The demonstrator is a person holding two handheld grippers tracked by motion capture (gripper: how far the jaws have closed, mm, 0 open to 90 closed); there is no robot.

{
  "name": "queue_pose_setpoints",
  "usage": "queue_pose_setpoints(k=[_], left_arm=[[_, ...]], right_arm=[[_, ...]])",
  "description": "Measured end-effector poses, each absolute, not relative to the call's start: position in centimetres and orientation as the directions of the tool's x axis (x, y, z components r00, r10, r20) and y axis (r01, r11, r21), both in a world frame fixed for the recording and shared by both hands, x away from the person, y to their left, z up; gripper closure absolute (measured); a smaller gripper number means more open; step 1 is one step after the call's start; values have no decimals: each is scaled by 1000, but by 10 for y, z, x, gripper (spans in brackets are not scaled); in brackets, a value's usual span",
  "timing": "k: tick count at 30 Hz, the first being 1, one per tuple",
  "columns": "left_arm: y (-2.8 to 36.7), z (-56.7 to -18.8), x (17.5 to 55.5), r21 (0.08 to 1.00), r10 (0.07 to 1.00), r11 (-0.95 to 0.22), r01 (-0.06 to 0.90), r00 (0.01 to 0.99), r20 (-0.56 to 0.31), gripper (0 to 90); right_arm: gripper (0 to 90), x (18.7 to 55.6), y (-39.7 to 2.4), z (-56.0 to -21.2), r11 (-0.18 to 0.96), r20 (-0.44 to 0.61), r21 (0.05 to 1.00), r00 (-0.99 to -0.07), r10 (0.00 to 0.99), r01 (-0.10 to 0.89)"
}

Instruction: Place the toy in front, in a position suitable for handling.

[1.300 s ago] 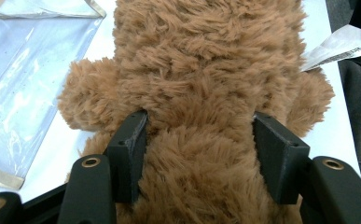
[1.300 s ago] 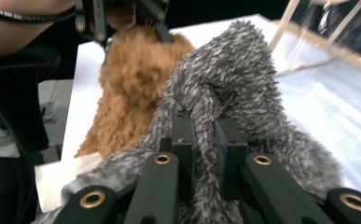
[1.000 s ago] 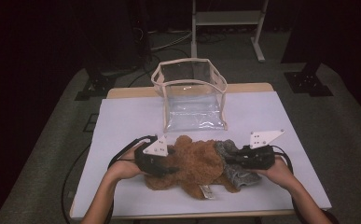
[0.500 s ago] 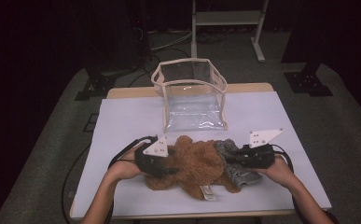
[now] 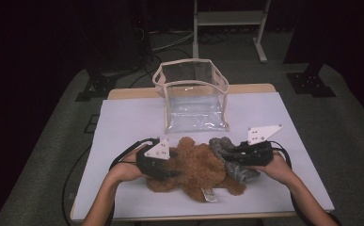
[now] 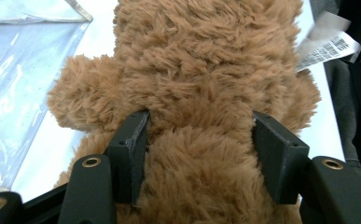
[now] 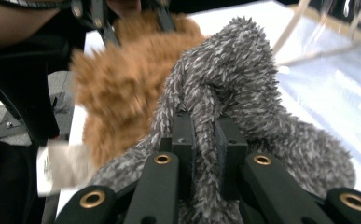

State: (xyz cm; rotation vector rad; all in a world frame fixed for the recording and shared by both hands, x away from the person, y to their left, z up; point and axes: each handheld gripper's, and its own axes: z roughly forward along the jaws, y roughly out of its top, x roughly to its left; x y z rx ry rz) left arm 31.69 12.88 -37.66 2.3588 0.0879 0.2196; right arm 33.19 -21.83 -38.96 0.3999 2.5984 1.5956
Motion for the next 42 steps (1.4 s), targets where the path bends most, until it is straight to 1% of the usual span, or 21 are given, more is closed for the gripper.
queue_pose_setpoints(k=[4, 7, 8, 9, 11, 15, 16, 17, 22, 24, 26, 27, 28, 29, 32, 33, 35, 36, 37, 40, 42], left_arm=[[127, -377, 317, 695, 120, -719, -6, 984, 132, 415], [124, -377, 318, 692, 113, -722, -12, 984, 135, 416], [124, -377, 318, 692, 113, -722, -12, 984, 135, 416], [124, -377, 317, 695, 115, -719, -10, 984, 133, 415], [124, -377, 318, 695, 115, -719, -10, 984, 133, 415], [125, -378, 317, 699, 127, -715, -3, 983, 134, 412], [124, -378, 317, 703, 129, -711, 0, 983, 131, 412], [123, -379, 317, 702, 129, -713, -2, 983, 134, 412], [115, -378, 317, 686, 123, -728, -13, 981, 149, 412], [113, -379, 317, 686, 125, -728, -11, 981, 149, 413], [111, -379, 318, 686, 127, -727, -8, 981, 146, 413], [109, -379, 319, 686, 128, -727, -8, 981, 147, 413], [106, -379, 320, 683, 129, -731, -10, 980, 153, 413], [106, -379, 320, 683, 129, -731, -10, 980, 153, 412], [102, -380, 322, 681, 140, -732, -4, 978, 156, 410], [101, -380, 322, 681, 141, -732, -5, 977, 158, 408], [102, -380, 322, 683, 144, -730, -4, 977, 160, 406], [102, -380, 322, 684, 146, -730, -4, 976, 161, 403], [102, -380, 321, 687, 150, -726, 0, 976, 159, 401], [104, -377, 321, 698, 149, -716, 1, 977, 151, 389], [106, -374, 322, 701, 141, -713, -7, 978, 153, 386]], right_arm=[[798, 329, -228, -395, 472, 67, 858, -956, 287, 202], [798, 331, -224, -375, 451, 33, 877, -959, 283, 163], [798, 331, -224, -375, 451, 33, 877, -959, 283, 163], [797, 334, -216, -363, 437, 10, 890, -965, 264, 129], [797, 335, -207, -357, 421, 15, 899, -970, 243, 119], [798, 334, -192, -362, 459, 0, 883, -976, 216, 101], [798, 334, -191, -370, 458, 23, 880, -976, 218, 123], [798, 334, -191, -370, 458, 23, 880, -976, 218, 123], [798, 335, -212, -386, 458, 60, 870, -963, 264, 180], [798, 335, -217, -385, 460, 60, 868, -959, 276, 186], [798, 333, -215, -371, 453, 38, 877, -963, 266, 159], [798, 333, -215, -371, 453, 38, 877, -963, 266, 159], [797, 329, -207, -358, 433, 25, 892, -972, 234, 128], [797, 329, -207, -358, 433, 25, 892, -972, 234, 128], [797, 320, -187, -344, 432, 0, 899, -985, 171, 75], [796, 316, -173, -344, 469, -33, 883, -990, 140, 37], [794, 315, -167, -348, 492, -40, 870, -991, 131, 31], [795, 315, -162, -355, 528, -46, 849, -990, 136, 33], [795, 316, -162, -359, 538, -45, 842, -989, 141, 39], [802, 319, -166, -370, 555, -39, 830, -985, 166, 61], [805, 320, -170, -372, 545, -26, 835, -984, 174, 74]])
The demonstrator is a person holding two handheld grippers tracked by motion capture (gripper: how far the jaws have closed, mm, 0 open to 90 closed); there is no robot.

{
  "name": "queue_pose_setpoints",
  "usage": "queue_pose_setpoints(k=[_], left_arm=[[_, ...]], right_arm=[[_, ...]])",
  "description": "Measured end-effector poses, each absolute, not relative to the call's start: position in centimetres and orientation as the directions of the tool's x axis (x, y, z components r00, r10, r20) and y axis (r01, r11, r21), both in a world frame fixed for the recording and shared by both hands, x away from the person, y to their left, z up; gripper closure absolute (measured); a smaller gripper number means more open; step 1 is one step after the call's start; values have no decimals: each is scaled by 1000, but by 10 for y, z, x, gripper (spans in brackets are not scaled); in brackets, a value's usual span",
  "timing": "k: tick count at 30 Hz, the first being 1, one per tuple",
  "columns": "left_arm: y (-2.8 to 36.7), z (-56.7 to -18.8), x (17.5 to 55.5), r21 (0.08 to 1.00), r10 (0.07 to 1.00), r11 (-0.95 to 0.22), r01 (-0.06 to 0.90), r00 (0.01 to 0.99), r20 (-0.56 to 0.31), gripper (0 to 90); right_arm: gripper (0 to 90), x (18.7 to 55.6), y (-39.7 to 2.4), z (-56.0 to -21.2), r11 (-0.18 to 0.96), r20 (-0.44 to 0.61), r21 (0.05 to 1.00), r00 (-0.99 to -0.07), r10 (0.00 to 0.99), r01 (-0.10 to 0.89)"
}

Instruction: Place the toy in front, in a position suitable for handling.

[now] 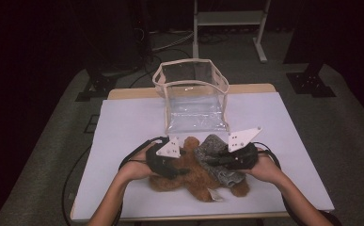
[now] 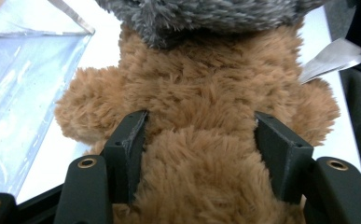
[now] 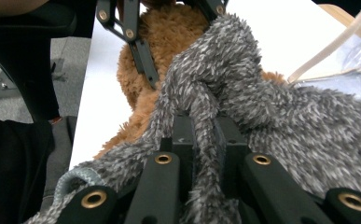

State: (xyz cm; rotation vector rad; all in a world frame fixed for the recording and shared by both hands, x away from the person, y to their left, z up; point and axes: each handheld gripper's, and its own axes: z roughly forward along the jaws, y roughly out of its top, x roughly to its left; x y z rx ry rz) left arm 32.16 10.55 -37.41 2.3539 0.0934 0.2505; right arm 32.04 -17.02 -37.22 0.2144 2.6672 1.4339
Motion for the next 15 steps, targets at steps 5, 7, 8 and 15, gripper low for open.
queue_pose_setpoints(k=[5, 7, 8, 15], left_arm=[[126, -360, 318, 734, 175, -679, 7, 973, 152, 362], [131, -358, 317, 736, 183, -677, 8, 971, 157, 358], [137, -356, 315, 741, 190, -672, 11, 969, 158, 357], [174, -356, 306, 728, 235, -684, 42, 958, 165, 336]], right_arm=[[807, 323, -174, -376, 550, -34, 832, -983, 179, 71], [807, 324, -174, -376, 550, -33, 832, -984, 178, 71], [808, 325, -175, -376, 546, -32, 834, -983, 181, 73], [809, 327, -178, -377, 543, -33, 836, -982, 187, 76]])
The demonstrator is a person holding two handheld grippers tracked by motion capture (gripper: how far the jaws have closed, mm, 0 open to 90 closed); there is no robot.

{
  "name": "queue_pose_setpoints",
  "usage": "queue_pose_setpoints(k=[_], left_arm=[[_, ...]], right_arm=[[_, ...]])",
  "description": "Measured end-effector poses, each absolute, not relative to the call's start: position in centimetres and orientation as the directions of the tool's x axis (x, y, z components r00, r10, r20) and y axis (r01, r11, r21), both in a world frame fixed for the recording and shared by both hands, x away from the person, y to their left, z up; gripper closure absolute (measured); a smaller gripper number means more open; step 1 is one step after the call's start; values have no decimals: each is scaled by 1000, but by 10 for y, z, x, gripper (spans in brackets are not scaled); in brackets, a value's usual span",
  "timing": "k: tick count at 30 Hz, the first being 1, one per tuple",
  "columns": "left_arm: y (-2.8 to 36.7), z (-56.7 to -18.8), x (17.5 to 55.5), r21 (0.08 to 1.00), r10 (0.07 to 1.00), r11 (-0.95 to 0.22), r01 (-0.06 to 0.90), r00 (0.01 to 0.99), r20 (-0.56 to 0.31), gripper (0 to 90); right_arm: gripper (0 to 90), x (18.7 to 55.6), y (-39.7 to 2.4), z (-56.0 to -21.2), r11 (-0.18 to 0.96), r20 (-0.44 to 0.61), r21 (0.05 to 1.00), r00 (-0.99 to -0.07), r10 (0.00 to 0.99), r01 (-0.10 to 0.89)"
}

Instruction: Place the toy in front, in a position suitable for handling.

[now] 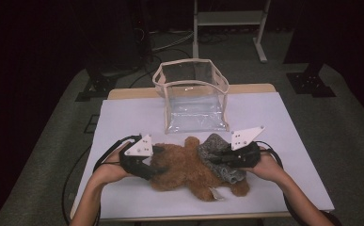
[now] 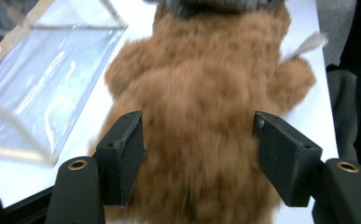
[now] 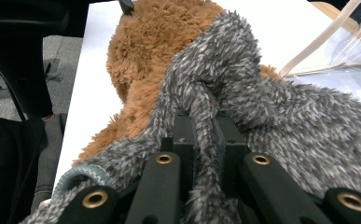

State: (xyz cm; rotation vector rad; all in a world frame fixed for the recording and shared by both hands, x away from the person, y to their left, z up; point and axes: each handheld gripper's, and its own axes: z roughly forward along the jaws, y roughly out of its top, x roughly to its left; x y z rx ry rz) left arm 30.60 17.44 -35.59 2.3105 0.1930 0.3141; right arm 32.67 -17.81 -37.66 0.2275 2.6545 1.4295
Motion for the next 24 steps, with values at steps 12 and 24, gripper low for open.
queue_pose_setpoints(k=[12, 24], left_arm=[[161, -382, 310, 734, 197, -677, 54, 974, 111, 395], [118, -382, 322, 712, 157, -702, 24, 980, 121, 393]], right_arm=[[808, 329, -188, -370, 582, -73, 810, -973, 218, 69], [806, 330, -221, -357, 561, -87, 821, -950, 300, 102]])
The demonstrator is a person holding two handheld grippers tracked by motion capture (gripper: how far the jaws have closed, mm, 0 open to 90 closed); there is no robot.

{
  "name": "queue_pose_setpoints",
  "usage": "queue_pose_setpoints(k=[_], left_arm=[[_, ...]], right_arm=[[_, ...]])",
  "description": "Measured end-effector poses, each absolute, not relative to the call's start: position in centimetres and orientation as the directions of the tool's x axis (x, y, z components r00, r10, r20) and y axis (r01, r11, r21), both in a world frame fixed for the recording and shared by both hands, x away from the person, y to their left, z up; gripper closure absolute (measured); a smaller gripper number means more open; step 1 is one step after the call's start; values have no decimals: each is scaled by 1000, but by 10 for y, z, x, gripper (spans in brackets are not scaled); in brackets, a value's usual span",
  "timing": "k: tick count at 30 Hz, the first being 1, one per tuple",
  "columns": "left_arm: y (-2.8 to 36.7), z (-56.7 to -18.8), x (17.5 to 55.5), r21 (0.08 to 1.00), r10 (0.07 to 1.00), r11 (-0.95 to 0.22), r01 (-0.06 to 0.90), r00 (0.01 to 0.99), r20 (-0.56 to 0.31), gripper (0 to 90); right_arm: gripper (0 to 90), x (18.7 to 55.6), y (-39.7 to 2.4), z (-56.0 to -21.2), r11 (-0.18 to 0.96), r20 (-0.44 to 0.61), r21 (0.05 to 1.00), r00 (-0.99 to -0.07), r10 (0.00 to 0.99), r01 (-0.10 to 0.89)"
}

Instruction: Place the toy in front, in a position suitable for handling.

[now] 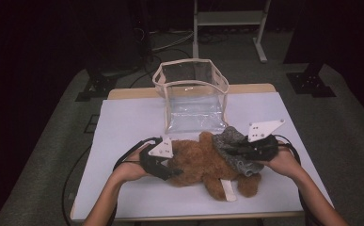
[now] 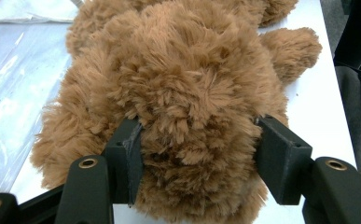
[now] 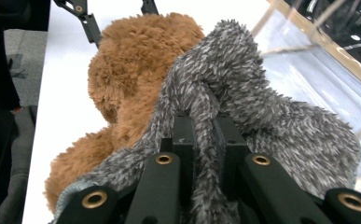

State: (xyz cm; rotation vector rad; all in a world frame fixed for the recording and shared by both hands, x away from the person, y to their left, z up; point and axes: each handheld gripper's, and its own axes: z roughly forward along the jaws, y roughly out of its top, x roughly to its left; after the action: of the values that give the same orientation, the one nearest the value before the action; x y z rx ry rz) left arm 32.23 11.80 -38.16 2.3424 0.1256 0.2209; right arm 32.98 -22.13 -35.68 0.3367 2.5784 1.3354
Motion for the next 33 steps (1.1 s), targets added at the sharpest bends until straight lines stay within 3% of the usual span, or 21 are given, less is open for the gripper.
queue_pose_setpoints(k=[11, 16, 23, 33], left_arm=[[110, -383, 323, 715, 151, -698, 25, 982, 113, 390], [103, -384, 324, 722, 139, -691, 18, 984, 108, 389], [87, -388, 329, 749, 136, -662, 12, 985, 105, 385], [110, -389, 328, 758, 173, -652, 15, 976, 129, 359]], right_arm=[[804, 328, -254, -360, 510, -51, 846, -927, 372, 158], [804, 328, -243, -360, 533, -76, 835, -929, 363, 140], [804, 321, -187, -360, 605, -151, 796, -961, 230, 20], [805, 321, -200, -363, 618, -160, 786, -953, 258, 35]])
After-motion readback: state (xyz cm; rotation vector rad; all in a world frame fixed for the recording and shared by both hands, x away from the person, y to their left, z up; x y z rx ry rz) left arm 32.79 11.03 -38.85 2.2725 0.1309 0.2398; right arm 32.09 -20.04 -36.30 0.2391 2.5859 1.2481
